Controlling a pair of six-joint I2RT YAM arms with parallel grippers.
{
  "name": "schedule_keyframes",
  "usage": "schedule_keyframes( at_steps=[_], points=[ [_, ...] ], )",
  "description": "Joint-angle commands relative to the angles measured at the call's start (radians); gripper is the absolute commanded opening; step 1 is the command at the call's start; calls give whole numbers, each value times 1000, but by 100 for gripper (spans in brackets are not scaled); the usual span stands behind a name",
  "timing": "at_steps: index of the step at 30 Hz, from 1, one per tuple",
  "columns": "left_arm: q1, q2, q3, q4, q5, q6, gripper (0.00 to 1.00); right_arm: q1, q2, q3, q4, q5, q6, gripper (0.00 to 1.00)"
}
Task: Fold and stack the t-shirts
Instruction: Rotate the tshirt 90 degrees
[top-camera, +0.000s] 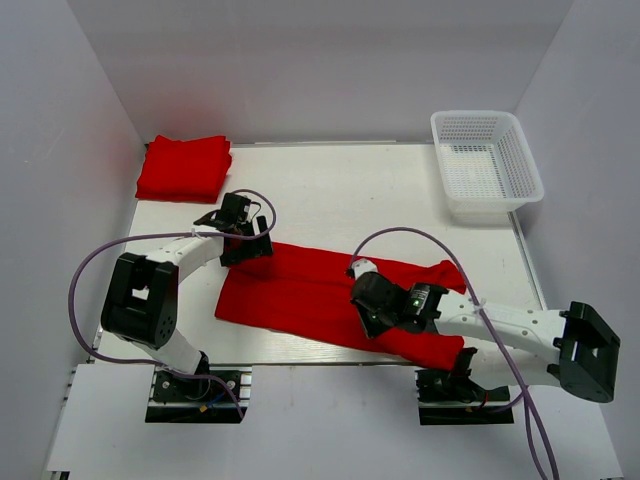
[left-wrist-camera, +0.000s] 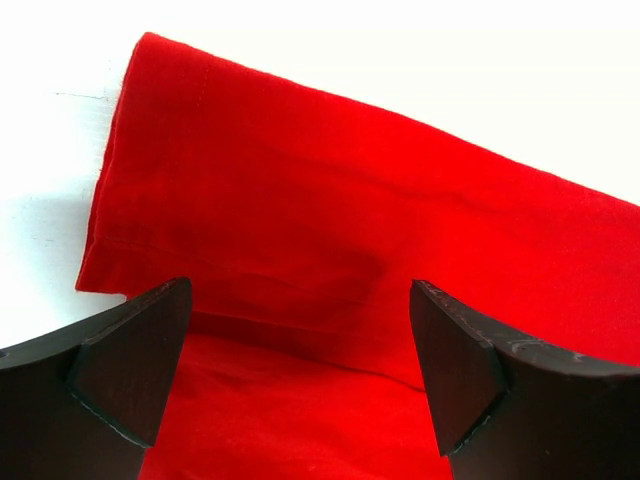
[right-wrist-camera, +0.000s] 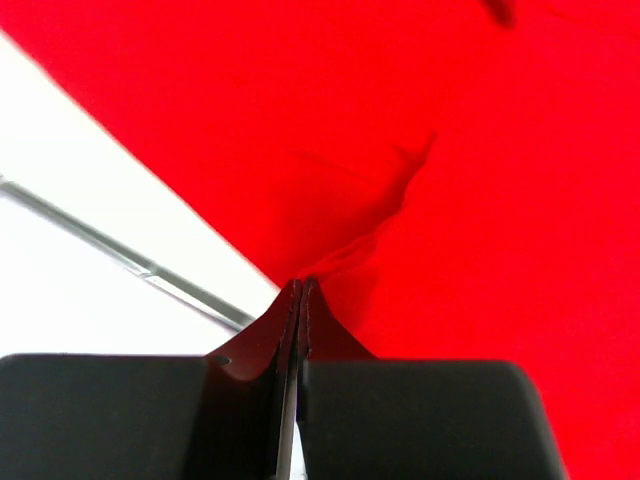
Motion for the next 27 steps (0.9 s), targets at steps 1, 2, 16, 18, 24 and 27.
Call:
schedule_keyframes(
  at_steps=[1,2,16,18,24,27],
  points=[
    [-4,-54,2,-2,-10,-3,100,5,50,62,115,-132,-108,0],
    [-4,-54,2,-2,-10,-3,100,3,76,74,118,-141,-120,0],
    [-4,-63,2,-11,-10,16,100,3,182,166,95,-187,-160,90],
    [-4,-63,2,-11,-10,16,100,3,165,166,87,-169,-139,90],
    [-4,-54,2,-11,-1,25,100,-58,107,136,18,98,28,90],
    [-4,-54,11,-2,20,25,100,-127,79,99,3,164,80,90]
  ],
)
